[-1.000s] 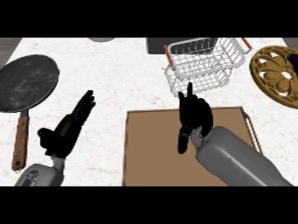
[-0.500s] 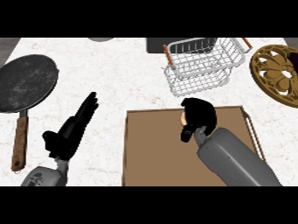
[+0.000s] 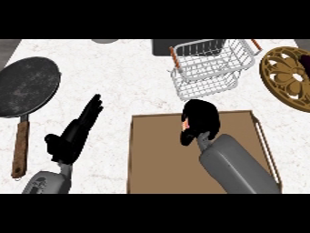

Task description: Pick the cupcake from the tray and place it in the tiered basket

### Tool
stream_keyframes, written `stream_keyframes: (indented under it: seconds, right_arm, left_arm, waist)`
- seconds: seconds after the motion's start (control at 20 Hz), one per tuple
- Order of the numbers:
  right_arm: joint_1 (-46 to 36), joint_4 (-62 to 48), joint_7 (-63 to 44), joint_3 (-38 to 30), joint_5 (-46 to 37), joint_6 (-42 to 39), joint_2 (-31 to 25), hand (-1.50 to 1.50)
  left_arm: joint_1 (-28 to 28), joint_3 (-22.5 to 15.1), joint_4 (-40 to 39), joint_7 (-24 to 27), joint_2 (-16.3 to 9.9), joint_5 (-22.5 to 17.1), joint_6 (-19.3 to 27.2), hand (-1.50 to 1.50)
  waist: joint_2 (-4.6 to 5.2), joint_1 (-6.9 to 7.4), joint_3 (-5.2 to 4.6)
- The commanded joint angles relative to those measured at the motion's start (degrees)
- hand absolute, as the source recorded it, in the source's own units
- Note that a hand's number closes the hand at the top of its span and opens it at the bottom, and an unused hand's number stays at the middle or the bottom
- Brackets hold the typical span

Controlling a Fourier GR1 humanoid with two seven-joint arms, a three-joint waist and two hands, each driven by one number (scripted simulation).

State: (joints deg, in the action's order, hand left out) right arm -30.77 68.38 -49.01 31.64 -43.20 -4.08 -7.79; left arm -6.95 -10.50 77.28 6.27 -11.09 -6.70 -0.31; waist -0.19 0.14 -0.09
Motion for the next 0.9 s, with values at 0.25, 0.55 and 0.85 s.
stream_keyframes:
  seconds: [0.25,0.55,0.85]
  right_arm:
    - [1.72,-3.42,35.06,-10.25,6.59,-5.81,-27.98,1.50]
    - [2.65,-13.76,60.28,-19.13,11.11,-1.06,-40.83,1.50]
    - [-3.07,-22.15,76.42,-32.34,28.52,-11.22,-40.94,1.50]
  left_arm:
    - [-0.48,2.08,-0.08,0.25,-0.71,0.06,-0.04,0.00]
    - [-1.89,0.91,-0.54,-0.23,1.06,0.23,0.02,0.00]
    - [-1.98,1.73,-1.88,0.70,0.29,0.28,-0.52,0.00]
  waist:
    - [1.02,-0.50,0.46]
    - [1.76,-0.06,0.65]
    - [1.42,1.12,0.47]
